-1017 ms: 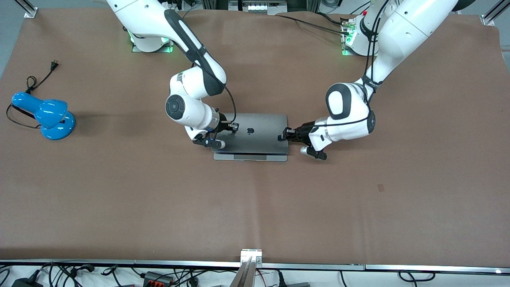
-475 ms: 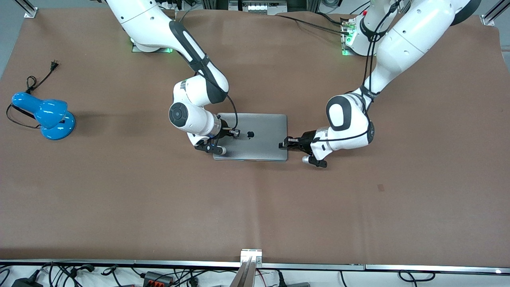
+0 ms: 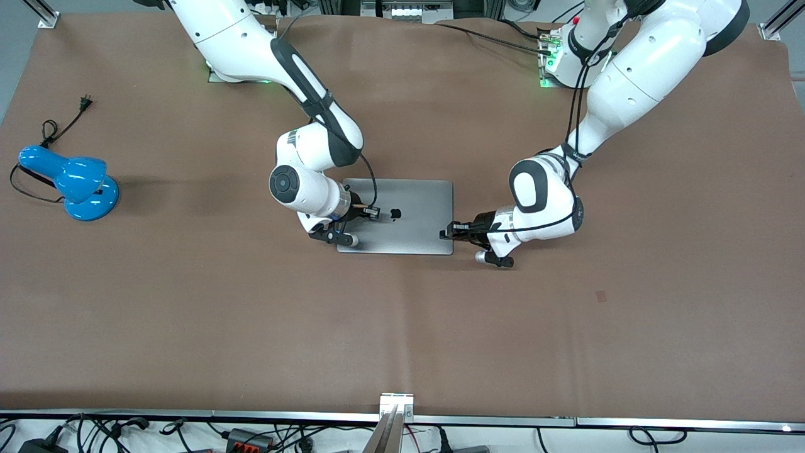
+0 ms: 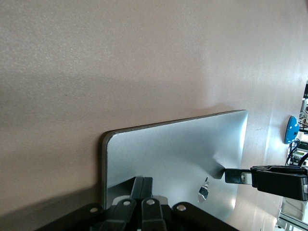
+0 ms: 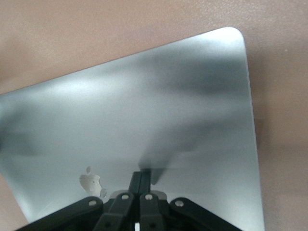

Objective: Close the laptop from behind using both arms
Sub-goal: 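Press the closed lid down with both grippers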

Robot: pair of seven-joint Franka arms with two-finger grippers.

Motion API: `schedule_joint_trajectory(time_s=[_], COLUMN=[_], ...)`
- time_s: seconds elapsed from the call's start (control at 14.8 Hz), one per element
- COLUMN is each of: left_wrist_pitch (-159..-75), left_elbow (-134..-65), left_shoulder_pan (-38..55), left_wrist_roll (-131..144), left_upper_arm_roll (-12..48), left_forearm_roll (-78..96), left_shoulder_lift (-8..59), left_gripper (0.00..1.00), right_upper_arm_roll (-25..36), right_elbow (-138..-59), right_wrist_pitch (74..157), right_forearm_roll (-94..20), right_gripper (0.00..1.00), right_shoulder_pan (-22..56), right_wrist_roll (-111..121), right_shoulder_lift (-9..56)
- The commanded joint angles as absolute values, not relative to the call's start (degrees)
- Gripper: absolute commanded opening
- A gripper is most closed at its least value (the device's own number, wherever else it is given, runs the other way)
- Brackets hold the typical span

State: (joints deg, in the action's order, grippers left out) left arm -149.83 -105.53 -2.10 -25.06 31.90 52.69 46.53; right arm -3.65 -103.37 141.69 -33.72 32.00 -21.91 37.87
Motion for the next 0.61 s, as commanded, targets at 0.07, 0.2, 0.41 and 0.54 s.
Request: schedule_joint_trajectory(time_s=[0.07,0.2,0.41,0.54], left_wrist_pitch=[-151.9,-151.9,-151.8,-151.3], left_elbow=[-104.3,-104.4,-104.4,-104.8], left_shoulder_pan=[-1.3,-1.4,-2.3,-2.7], left_wrist_roll=[-27.4,-27.4,-27.3,-26.8], left_upper_arm_roll=[31.6,31.6,31.6,31.6], left_forearm_roll=[53.5,53.5,53.4,53.4], left_shoulder_lift=[48.9,48.7,47.6,44.8], left_gripper=[0.01,0.01,0.01,0.01], right_upper_arm_roll=[-3.4,-3.3,-3.0,0.3], right_elbow=[-101.6,-101.2,-101.2,-100.0], right_wrist_pitch=[143.6,143.4,141.7,135.8], right_forearm_roll=[-33.2,-33.1,-32.4,-30.9], right_gripper=[0.0,0.0,0.0,0.0], right_shoulder_pan=[32.4,32.8,32.0,32.1], right_wrist_roll=[-21.4,-21.4,-21.4,-21.2], right_shoulder_lift=[39.7,39.6,37.8,35.3])
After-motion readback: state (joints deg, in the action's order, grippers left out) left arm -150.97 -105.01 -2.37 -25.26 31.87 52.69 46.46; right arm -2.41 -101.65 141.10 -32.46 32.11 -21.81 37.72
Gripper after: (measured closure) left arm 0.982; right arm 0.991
